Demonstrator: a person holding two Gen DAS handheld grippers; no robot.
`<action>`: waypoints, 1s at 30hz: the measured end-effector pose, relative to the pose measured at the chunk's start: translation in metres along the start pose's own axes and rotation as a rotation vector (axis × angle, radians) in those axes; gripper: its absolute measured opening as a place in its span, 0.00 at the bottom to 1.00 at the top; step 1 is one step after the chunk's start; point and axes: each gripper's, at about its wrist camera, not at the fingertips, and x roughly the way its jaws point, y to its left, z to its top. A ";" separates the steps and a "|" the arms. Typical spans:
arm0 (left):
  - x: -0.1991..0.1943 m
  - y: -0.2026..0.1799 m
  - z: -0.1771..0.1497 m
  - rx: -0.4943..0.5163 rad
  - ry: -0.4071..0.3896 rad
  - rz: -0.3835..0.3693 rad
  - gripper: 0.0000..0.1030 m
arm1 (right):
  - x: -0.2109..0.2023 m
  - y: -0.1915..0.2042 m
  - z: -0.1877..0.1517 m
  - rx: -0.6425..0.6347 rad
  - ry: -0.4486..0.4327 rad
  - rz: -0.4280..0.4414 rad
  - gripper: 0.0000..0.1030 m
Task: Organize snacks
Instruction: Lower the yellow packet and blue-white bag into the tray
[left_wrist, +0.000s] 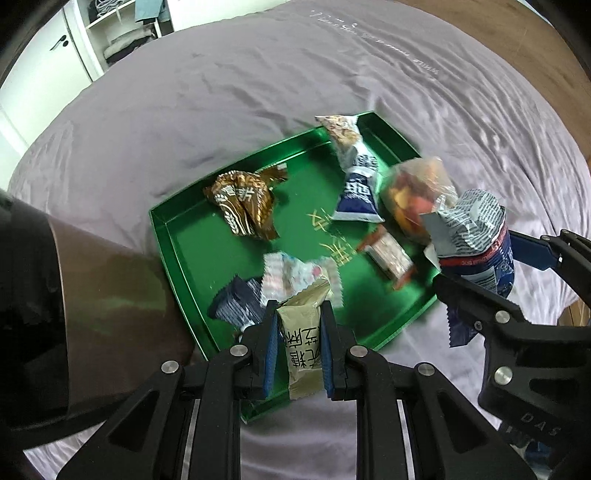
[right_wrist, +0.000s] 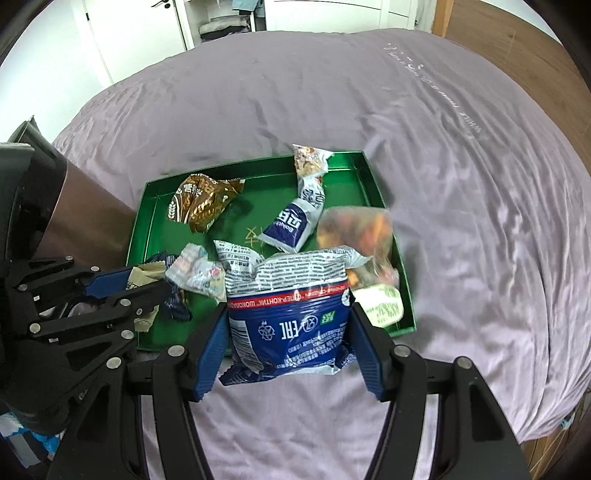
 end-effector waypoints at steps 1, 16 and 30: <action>0.002 0.001 0.002 -0.004 -0.001 0.005 0.16 | 0.003 0.002 0.002 -0.007 -0.001 0.001 0.62; 0.019 0.014 0.010 -0.026 -0.001 0.026 0.16 | 0.022 0.008 0.011 -0.024 -0.003 0.011 0.62; 0.042 0.019 0.026 -0.056 0.007 0.077 0.17 | 0.044 0.006 0.035 -0.060 -0.007 -0.012 0.63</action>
